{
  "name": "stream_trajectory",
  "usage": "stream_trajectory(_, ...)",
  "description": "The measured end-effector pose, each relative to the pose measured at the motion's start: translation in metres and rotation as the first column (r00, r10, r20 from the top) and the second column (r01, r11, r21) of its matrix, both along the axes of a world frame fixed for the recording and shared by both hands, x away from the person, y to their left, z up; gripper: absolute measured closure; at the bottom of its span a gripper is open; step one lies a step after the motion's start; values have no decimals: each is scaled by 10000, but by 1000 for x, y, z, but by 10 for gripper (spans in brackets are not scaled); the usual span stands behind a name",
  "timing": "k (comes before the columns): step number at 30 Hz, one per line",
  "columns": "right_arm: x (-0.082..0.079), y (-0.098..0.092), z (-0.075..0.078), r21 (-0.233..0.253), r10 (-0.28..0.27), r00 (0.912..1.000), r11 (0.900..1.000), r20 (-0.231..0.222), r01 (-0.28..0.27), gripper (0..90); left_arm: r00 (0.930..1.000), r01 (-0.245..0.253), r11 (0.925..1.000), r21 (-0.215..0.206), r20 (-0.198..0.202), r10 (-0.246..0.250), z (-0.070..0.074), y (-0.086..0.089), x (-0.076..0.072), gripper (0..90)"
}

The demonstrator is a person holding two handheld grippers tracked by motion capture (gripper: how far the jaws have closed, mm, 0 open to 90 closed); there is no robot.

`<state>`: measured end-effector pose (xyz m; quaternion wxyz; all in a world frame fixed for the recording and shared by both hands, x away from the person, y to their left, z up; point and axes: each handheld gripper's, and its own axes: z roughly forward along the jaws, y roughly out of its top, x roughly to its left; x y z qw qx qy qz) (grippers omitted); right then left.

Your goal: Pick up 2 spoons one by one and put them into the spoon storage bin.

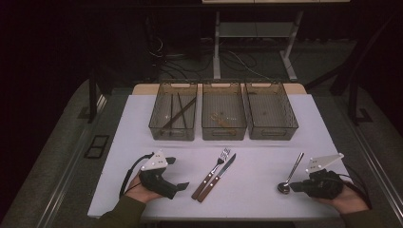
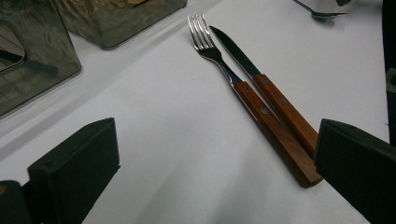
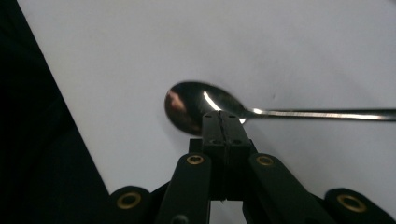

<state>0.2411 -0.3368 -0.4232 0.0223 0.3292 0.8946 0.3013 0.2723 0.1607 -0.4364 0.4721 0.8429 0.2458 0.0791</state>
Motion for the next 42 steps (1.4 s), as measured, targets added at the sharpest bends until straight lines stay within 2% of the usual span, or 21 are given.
stream_trajectory(7,-13,-3,-9,66,214,9994,9998,-261,-212,899,10000,-11,10000,46,-11,11,0,0,0,0)
stream_trajectory(10,-14,0,-11,114,519,9984,9986,-233,-517,899,10000,-25,10000,23,-6,25,0,0,0,0)
stream_trajectory(17,-12,7,-12,209,758,9969,9969,-221,-754,899,10000,-23,10000,35,-28,23,0,0,0,0)
stream_trajectory(30,3,17,-14,97,803,9967,9967,-129,-802,899,10000,-19,10000,40,-4,19,-1,-1,0,0)
stream_trajectory(42,20,33,-16,147,896,9960,9959,34,-897,899,10000,-38,10000,1,-7,38,-1,-1,0,0)
